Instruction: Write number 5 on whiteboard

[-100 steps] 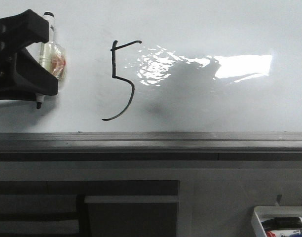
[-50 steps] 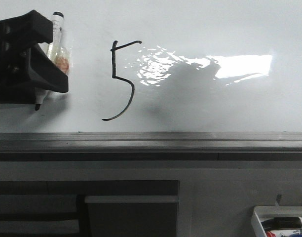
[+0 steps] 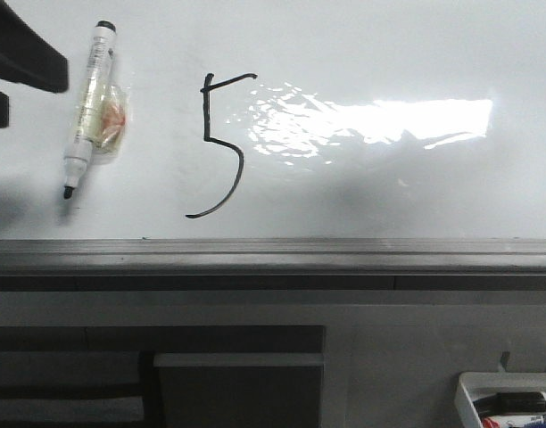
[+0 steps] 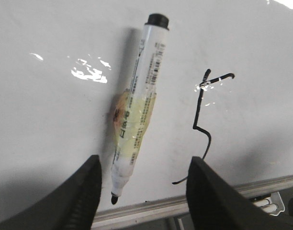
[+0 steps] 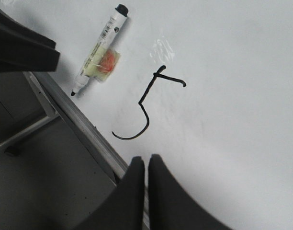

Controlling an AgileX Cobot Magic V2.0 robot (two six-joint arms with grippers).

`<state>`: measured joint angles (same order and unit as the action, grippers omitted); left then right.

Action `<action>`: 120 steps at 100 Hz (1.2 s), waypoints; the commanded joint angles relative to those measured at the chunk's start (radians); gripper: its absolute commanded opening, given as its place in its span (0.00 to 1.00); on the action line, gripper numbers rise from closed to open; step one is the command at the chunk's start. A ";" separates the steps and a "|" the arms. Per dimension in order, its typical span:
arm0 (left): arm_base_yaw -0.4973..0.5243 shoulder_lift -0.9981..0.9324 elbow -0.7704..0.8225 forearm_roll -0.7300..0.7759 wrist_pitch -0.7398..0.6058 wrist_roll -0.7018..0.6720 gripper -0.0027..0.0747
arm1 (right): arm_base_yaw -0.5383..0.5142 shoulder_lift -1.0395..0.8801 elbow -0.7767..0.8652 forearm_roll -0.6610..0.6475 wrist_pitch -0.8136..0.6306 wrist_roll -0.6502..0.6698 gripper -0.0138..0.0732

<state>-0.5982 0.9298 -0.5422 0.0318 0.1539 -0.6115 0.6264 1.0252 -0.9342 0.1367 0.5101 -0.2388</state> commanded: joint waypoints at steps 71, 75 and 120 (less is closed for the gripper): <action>-0.003 -0.630 0.279 0.374 -0.145 -0.003 0.01 | -0.008 -0.925 0.679 0.004 -0.356 -0.004 0.09; -0.003 -0.630 0.281 0.370 -0.154 -0.003 0.01 | -0.008 -0.931 0.683 0.004 -0.363 -0.004 0.09; -0.003 -0.630 0.281 0.370 -0.163 -0.003 0.01 | -0.008 -0.933 0.683 0.004 -0.355 -0.004 0.09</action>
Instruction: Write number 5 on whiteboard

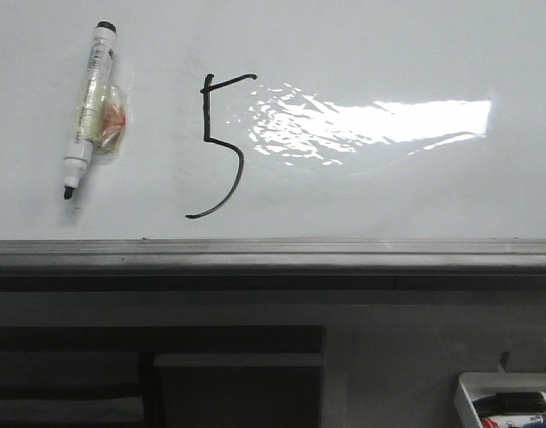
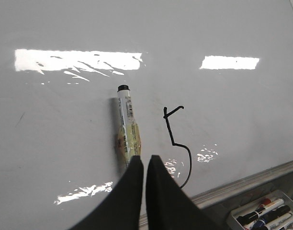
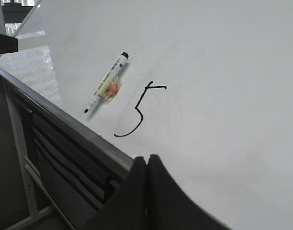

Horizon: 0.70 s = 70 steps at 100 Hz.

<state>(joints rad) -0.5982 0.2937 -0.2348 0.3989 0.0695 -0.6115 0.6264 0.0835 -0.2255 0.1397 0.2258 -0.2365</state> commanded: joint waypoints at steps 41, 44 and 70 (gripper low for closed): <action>0.001 0.006 -0.026 -0.207 -0.050 0.015 0.01 | -0.008 0.008 -0.026 0.001 -0.071 -0.006 0.09; 0.009 0.006 -0.026 -0.222 -0.042 0.050 0.01 | -0.008 0.008 -0.026 0.001 -0.071 -0.006 0.09; 0.192 -0.099 -0.019 -0.391 0.019 0.526 0.01 | -0.008 0.008 -0.026 0.001 -0.071 -0.006 0.09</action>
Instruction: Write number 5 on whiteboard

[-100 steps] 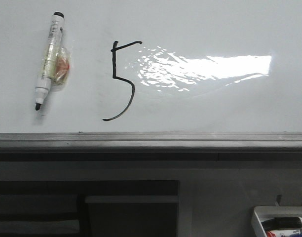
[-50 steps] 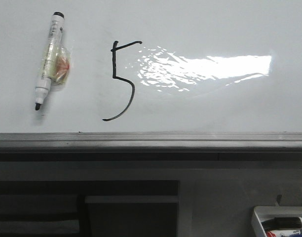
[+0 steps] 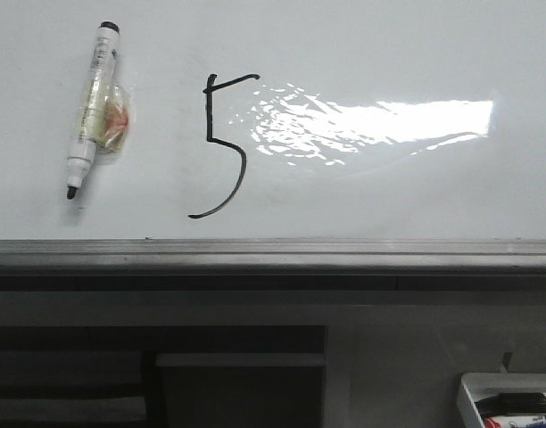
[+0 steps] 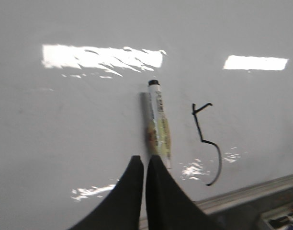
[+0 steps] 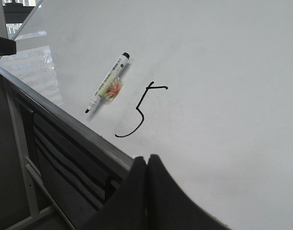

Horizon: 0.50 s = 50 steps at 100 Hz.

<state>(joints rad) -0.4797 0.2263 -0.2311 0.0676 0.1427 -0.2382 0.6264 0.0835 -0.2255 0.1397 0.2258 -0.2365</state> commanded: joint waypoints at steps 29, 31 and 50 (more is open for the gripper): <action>0.385 -0.207 0.107 -0.173 0.032 0.172 0.01 | -0.008 0.008 -0.026 0.001 -0.071 -0.006 0.09; 0.401 -0.217 0.119 -0.173 0.032 0.172 0.01 | -0.008 0.008 -0.026 0.001 -0.071 -0.006 0.09; 0.454 -0.261 0.199 -0.107 0.031 0.172 0.01 | -0.008 0.008 -0.026 0.001 -0.071 -0.006 0.09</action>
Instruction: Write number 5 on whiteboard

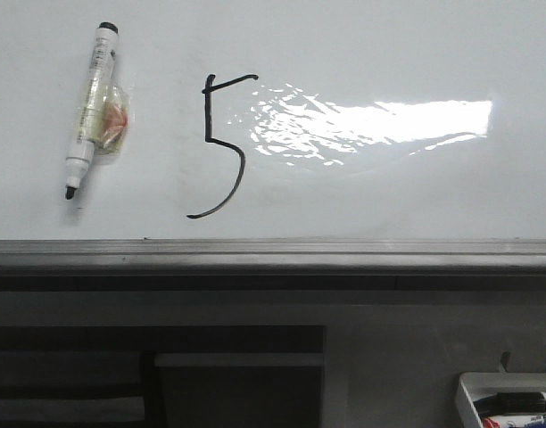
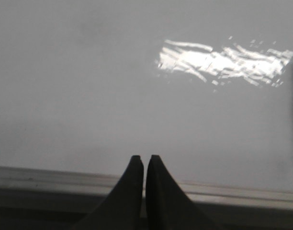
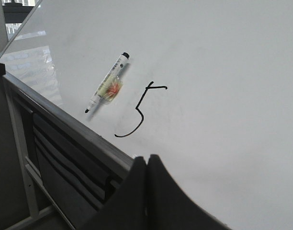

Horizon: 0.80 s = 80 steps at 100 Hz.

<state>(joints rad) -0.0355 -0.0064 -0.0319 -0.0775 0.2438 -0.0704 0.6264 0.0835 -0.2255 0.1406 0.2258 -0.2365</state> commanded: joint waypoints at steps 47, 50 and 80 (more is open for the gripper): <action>0.010 -0.028 0.054 0.068 0.022 0.002 0.01 | -0.008 0.008 -0.026 0.000 -0.073 -0.006 0.09; 0.010 -0.028 0.054 0.068 0.022 0.002 0.01 | -0.008 0.008 -0.026 0.000 -0.073 -0.006 0.09; 0.010 -0.028 0.054 0.068 0.022 0.002 0.01 | -0.008 0.008 -0.026 0.000 -0.073 -0.006 0.09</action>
<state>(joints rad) -0.0280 -0.0064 0.0028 -0.0093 0.3295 -0.0650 0.6264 0.0835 -0.2255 0.1406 0.2258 -0.2365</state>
